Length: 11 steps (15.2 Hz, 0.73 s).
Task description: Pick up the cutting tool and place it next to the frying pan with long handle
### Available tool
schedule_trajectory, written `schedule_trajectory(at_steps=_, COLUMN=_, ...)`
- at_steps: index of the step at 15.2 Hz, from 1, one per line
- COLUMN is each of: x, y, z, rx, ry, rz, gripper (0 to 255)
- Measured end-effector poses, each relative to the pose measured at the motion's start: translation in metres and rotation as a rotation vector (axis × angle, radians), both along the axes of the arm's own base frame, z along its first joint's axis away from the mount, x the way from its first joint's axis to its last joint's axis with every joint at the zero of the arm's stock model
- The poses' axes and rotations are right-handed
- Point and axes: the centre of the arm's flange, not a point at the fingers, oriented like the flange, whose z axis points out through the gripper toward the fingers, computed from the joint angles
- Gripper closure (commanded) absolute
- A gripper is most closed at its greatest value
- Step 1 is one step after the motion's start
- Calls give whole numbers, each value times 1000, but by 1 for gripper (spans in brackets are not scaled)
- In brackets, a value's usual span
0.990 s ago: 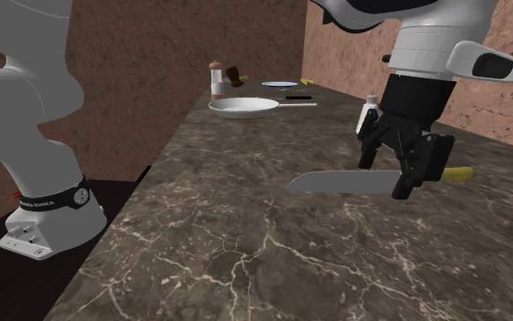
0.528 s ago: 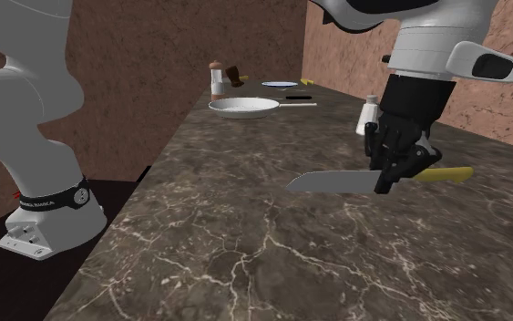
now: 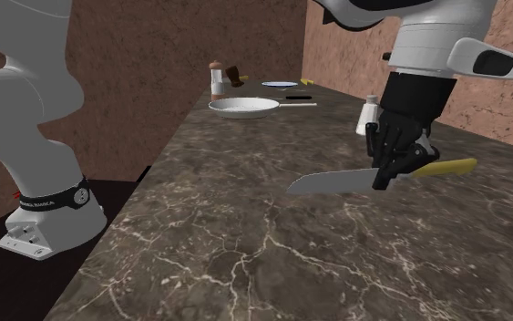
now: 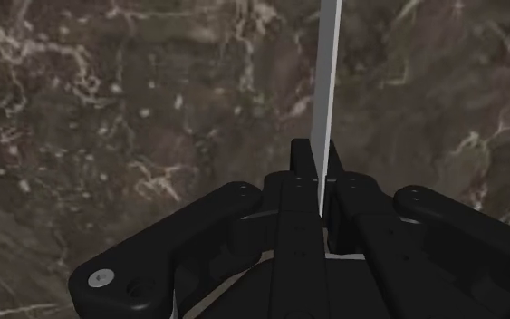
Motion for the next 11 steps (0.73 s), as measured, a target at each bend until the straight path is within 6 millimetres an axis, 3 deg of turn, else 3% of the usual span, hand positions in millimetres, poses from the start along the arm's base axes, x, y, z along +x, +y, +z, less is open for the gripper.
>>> schedule_trajectory(at_steps=11, x=-1, y=0, z=54, rx=0, ry=0, rz=0, gripper=255)
